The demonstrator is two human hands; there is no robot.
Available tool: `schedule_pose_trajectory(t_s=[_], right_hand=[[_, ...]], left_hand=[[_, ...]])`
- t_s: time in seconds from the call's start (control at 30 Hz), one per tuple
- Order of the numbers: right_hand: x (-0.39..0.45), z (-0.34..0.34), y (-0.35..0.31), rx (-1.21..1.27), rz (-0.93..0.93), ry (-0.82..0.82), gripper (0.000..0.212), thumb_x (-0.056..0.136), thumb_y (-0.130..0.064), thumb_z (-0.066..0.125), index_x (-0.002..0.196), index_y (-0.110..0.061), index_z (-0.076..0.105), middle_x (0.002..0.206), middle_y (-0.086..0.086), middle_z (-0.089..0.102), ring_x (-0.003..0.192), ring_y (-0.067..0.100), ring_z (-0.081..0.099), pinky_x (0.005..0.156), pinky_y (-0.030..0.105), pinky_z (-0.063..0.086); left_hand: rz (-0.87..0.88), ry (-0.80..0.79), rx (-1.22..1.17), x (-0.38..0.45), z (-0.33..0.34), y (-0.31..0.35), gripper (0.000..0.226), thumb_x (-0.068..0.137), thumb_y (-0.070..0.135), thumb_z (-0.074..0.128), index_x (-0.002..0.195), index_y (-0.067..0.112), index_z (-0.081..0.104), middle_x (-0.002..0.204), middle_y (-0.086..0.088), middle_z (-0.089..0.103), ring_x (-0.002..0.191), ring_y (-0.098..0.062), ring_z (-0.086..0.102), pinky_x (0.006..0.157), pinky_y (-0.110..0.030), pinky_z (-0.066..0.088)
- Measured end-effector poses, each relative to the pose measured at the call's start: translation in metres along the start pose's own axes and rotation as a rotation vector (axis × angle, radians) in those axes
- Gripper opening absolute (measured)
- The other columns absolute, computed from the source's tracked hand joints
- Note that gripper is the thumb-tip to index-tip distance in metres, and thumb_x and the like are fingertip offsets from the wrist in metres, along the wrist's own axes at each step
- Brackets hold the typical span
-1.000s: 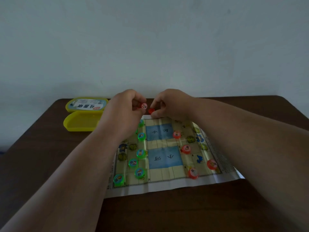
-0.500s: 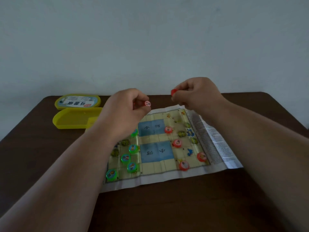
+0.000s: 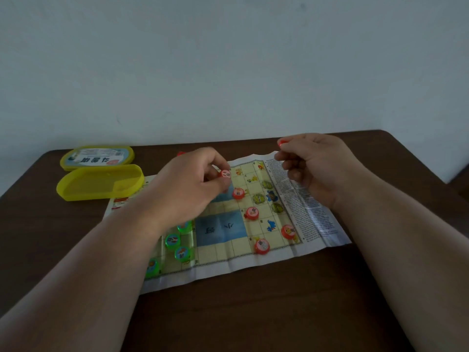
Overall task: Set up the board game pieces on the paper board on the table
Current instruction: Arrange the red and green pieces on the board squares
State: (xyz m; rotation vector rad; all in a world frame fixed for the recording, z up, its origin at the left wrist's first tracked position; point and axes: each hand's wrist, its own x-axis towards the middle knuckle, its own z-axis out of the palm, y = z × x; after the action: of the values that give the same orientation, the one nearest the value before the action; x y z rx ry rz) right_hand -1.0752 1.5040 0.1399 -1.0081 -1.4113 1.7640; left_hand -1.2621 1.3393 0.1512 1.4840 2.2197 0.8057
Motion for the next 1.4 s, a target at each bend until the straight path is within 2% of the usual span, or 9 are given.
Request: schedule_pose_trajectory(t_s=[0.17,0.37,0.53,0.67,0.87,1.0,1.13,1.27,1.4], right_hand=[[-0.001,0.005,0.003,-0.077,0.021,-0.021,0.016,0.097,-0.009,0.072,0.107,0.002,0.076,0.083,0.012,0.077,0.068,0.015,0.064,0.053,0.025,0.048],[-0.002,0.009,0.006,-0.112,0.005,-0.028,0.011,0.097,-0.011,0.072,0.102,-0.004,0.079,0.087,0.012,0.08,0.076,0.019,0.067,0.057,0.028,0.049],[0.0,0.008,0.005,-0.1,-0.02,0.008,0.016,0.095,-0.019,0.075,0.091,-0.006,0.081,0.094,0.016,0.081,0.079,0.021,0.067,0.063,0.032,0.049],[0.002,0.007,0.001,-0.043,-0.028,0.046,0.018,0.093,-0.017,0.075,0.097,0.0,0.079,0.088,0.011,0.078,0.077,0.019,0.066,0.061,0.03,0.049],[0.0,0.008,-0.005,0.114,0.016,-0.002,0.022,0.094,-0.008,0.065,0.107,0.006,0.076,0.089,0.016,0.076,0.074,0.019,0.064,0.058,0.029,0.047],[-0.001,0.008,-0.007,0.183,0.065,-0.019,0.027,0.097,-0.01,0.055,0.105,0.005,0.076,0.085,0.014,0.074,0.065,0.015,0.063,0.054,0.025,0.047],[-0.003,0.007,-0.01,0.226,0.105,-0.027,0.027,0.098,-0.009,0.053,0.101,0.002,0.077,0.081,0.011,0.073,0.061,0.013,0.06,0.05,0.023,0.046],[-0.002,0.004,-0.009,0.24,0.115,-0.012,0.025,0.097,-0.009,0.055,0.1,0.002,0.077,0.078,0.01,0.073,0.061,0.014,0.06,0.049,0.023,0.045],[0.0,0.006,-0.008,0.238,0.125,-0.006,0.021,0.097,-0.008,0.057,0.102,-0.001,0.076,0.074,0.009,0.072,0.058,0.014,0.059,0.046,0.023,0.044]], left_hand=[[0.003,-0.134,-0.017,-0.002,0.006,0.006,0.014,0.102,0.044,0.063,0.115,0.042,0.06,0.096,0.027,0.078,0.085,0.015,0.066,0.069,-0.023,0.045],[-0.007,-0.1,0.009,-0.002,0.006,0.008,0.019,0.098,0.047,0.067,0.117,0.045,0.061,0.107,0.024,0.07,0.094,0.008,0.062,0.07,-0.015,0.039],[0.069,0.041,0.058,-0.001,0.005,0.005,0.014,0.094,0.046,0.072,0.108,0.044,0.067,0.104,0.023,0.066,0.097,0.001,0.059,0.072,-0.019,0.04],[0.043,0.079,0.08,0.003,0.003,0.007,0.014,0.093,0.044,0.073,0.107,0.042,0.068,0.1,0.022,0.068,0.092,0.0,0.061,0.068,-0.021,0.042],[0.025,-0.083,0.168,0.02,-0.003,0.023,0.021,0.09,0.043,0.079,0.109,0.039,0.07,0.101,0.02,0.069,0.089,0.001,0.062,0.07,-0.023,0.045],[-0.01,-0.116,0.201,0.038,0.003,0.033,0.028,0.089,0.051,0.078,0.115,0.042,0.072,0.115,0.018,0.064,0.107,-0.008,0.061,0.092,-0.037,0.051],[-0.018,-0.153,0.204,0.052,0.015,0.035,0.025,0.087,0.052,0.079,0.11,0.043,0.074,0.11,0.015,0.063,0.106,-0.011,0.061,0.088,-0.035,0.05],[-0.042,-0.162,0.216,0.058,0.024,0.029,0.02,0.084,0.053,0.08,0.103,0.047,0.074,0.103,0.017,0.065,0.102,-0.012,0.063,0.096,-0.046,0.054],[-0.041,-0.163,0.193,0.058,0.021,0.028,0.021,0.085,0.052,0.08,0.104,0.045,0.075,0.105,0.015,0.066,0.103,-0.011,0.064,0.092,-0.04,0.056]])
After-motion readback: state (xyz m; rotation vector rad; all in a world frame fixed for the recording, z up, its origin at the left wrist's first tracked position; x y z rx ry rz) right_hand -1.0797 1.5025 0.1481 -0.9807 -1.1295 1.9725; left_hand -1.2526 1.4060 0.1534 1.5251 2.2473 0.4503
